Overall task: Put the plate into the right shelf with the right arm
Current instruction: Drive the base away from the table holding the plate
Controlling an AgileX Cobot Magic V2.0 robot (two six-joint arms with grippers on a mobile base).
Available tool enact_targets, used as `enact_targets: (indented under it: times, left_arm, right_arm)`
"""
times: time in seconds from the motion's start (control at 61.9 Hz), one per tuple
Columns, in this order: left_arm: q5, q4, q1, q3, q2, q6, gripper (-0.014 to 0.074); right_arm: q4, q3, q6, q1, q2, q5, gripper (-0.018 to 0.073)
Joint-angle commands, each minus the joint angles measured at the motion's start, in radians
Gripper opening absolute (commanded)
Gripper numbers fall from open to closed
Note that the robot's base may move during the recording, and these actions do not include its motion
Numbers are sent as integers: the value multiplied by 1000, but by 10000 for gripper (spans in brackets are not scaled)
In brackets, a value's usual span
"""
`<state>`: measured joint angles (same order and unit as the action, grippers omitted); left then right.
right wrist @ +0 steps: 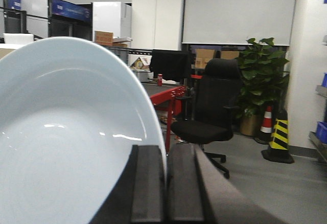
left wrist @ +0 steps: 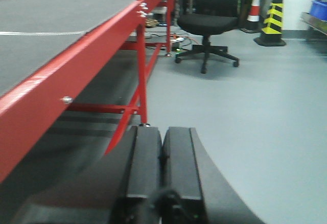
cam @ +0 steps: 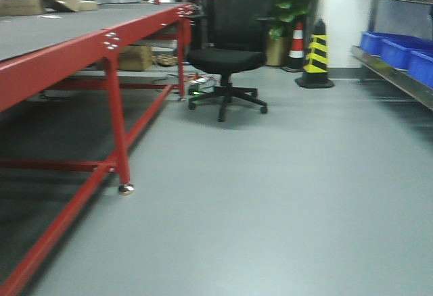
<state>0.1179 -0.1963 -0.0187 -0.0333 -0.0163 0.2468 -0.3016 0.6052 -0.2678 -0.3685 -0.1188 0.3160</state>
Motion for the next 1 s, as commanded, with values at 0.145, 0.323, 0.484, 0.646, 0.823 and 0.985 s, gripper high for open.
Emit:
enact_targets:
  times: [0.145,0.323,0.484,0.646,0.823,0.985]
  left_arm:
    - [-85,-4,-4,-4,-11,-2,-47]
    - [-85,-4,-4,-4,-11,-2,-47]
    - [-85,-4,-4,-4,-11,-2,-47]
    - [-85,-4,-4,-4,-11,-2,-47]
    - [-85,-4,-4,-4,-11,-2,-47]
    - [-85,-4,-4,-4,-11,-2,-47]
  right_arm:
    - [-19,29,6,3,-20,-86,54]
    - [-19,29,6,3,-20,-85,54]
    - [-19,29,6,3,-20,-85,54]
    - [-19,29,6,3,-20,-85,54]
    - [-19,29,6,3,-20,-85,54]
    - [-19,29,6,3,-20,-85,54]
